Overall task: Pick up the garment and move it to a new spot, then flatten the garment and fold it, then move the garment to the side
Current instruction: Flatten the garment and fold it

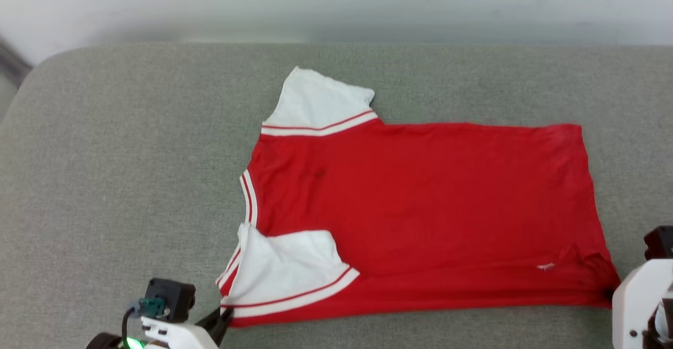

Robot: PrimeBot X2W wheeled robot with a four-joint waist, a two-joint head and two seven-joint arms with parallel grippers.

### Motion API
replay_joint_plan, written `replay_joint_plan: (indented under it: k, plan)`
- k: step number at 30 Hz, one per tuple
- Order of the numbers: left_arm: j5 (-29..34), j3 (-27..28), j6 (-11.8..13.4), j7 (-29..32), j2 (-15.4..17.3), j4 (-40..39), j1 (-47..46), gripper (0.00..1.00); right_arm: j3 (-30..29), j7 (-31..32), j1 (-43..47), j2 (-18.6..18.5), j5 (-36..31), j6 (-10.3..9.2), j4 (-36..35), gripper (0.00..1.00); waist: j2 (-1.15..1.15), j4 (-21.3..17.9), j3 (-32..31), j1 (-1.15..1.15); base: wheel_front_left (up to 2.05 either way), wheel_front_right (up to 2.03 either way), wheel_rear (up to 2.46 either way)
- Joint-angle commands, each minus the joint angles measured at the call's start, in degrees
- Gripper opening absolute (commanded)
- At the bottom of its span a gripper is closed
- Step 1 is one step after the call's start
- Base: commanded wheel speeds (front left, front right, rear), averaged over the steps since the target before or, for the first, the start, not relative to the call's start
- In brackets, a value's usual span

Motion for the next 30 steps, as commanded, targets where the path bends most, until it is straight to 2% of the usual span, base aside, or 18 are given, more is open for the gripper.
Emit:
replay_joint_plan:
  k: [1,5,11,21,22,23,24,30]
  plan:
    - [-0.23,-0.01,0.57,0.12,0.87,-0.16,1.55,0.00,-0.62,0.48,1.69,-0.87,0.21,-0.10,-1.12,0.00,0.00,-0.39,-1.35,0.00,0.00,0.00,0.00]
    - [-0.80,-0.54,1.29,0.33,1.38,-1.37,4.49,0.00,-1.46,1.46,5.34,-0.58,0.76,-0.10,-4.09,0.00,0.00,-0.59,-2.47,0.00,0.00,0.00,0.00]
    - [-1.61,-2.63,0.60,0.82,0.77,-1.70,7.25,0.00,-2.36,2.72,10.23,1.15,0.92,-0.09,-6.53,0.00,0.00,-0.87,-3.28,0.00,0.00,0.00,0.00]
    - [-1.50,-4.46,-0.91,-0.26,-1.19,3.84,6.87,0.00,-2.14,1.46,12.87,2.75,-0.27,-0.09,-4.94,0.00,0.00,-1.16,-3.35,0.00,0.00,0.00,0.00]
    - [-1.08,-4.57,-1.09,-0.40,-1.08,4.41,6.60,0.09,-2.13,1.02,12.57,2.67,-0.61,-0.09,-4.54,0.01,0.00,-1.19,-3.25,0.00,0.00,0.00,0.00]
    - [-0.82,-4.65,-1.13,-0.67,-1.09,4.88,6.33,0.88,-2.30,0.34,12.10,2.65,-0.97,-0.09,-4.23,0.70,0.00,-1.19,-3.18,0.00,0.00,0.00,0.00]
    - [-0.70,-4.63,-1.09,-0.86,-1.25,5.35,6.17,1.00,-2.34,-0.24,11.77,2.75,-1.20,-0.09,-3.79,1.00,0.00,-1.18,-3.17,0.00,0.00,0.00,0.00]
    - [0.04,-3.22,-1.53,-4.72,-1.86,6.00,4.91,1.00,-2.37,-3.51,10.31,2.18,-1.27,-0.08,-2.97,1.00,0.00,-0.98,-3.53,0.00,0.00,0.00,0.00]
